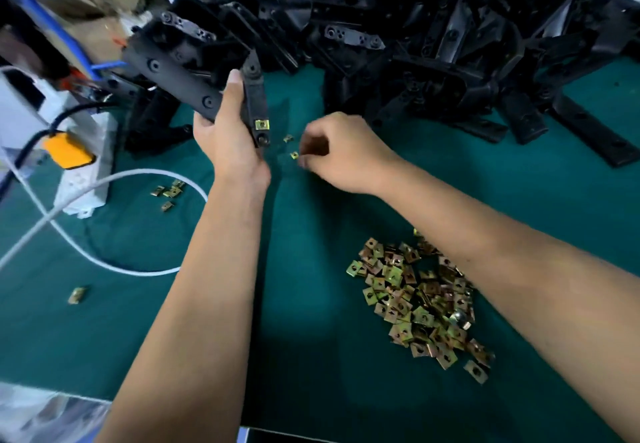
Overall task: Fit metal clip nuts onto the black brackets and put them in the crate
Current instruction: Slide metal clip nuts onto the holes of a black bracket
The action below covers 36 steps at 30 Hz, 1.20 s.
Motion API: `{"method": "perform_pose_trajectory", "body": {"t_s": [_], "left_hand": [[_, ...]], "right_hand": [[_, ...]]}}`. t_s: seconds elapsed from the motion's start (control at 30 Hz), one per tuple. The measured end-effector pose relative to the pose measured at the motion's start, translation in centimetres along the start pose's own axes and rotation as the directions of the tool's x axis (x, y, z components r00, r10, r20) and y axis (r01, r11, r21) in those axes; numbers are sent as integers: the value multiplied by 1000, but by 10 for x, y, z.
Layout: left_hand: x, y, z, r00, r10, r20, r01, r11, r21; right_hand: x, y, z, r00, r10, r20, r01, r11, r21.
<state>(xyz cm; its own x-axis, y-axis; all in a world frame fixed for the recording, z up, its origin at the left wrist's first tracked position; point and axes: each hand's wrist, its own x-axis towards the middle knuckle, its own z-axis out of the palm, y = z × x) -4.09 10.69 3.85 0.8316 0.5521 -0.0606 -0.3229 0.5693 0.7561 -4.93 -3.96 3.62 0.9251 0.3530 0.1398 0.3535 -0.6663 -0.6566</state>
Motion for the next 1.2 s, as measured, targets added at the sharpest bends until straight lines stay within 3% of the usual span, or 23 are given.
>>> {"method": "perform_pose_trajectory", "body": {"t_s": [0.13, 0.27, 0.4, 0.47, 0.53, 0.6, 0.73, 0.9, 1.0, 1.2], "left_hand": [[11, 13, -15, 998, 25, -60, -26, 999, -20], [14, 21, -12, 997, 56, -58, -58, 998, -23], [17, 34, -2, 988, 147, -50, -146, 989, 18], [22, 40, 2, 986, 154, -57, -156, 987, -31], [23, 38, 6, 990, 135, -30, -136, 989, -49], [15, 26, 15, 994, 106, 12, -105, 994, -43], [-18, -20, 37, 993, -58, 106, 47, 994, 96], [-61, -71, 58, 937, -218, 274, 152, 958, 243], [-76, -87, 59, 866, -284, 412, 127, 921, 368], [-74, -87, 51, 799, -295, 523, 86, 918, 386]], "right_hand": [[34, -20, 33, 992, 67, -105, -101, 925, -366], [50, -42, 60, 992, 108, -71, -129, 883, -451], [49, -66, 74, 998, 26, 64, -13, 981, -196], [47, -67, 72, 978, -28, 209, 19, 999, 44], [38, -57, 59, 961, -17, 275, -84, 933, 350], [28, -37, 35, 976, 24, 216, -126, 873, 471], [2, 17, -30, 988, 20, 153, -54, 975, 218], [-45, 70, -114, 913, 123, 388, -54, 982, -183], [-63, 75, -128, 837, 189, 513, -74, 969, -237], [-69, 75, -119, 859, 238, 452, -72, 932, -355]]}}
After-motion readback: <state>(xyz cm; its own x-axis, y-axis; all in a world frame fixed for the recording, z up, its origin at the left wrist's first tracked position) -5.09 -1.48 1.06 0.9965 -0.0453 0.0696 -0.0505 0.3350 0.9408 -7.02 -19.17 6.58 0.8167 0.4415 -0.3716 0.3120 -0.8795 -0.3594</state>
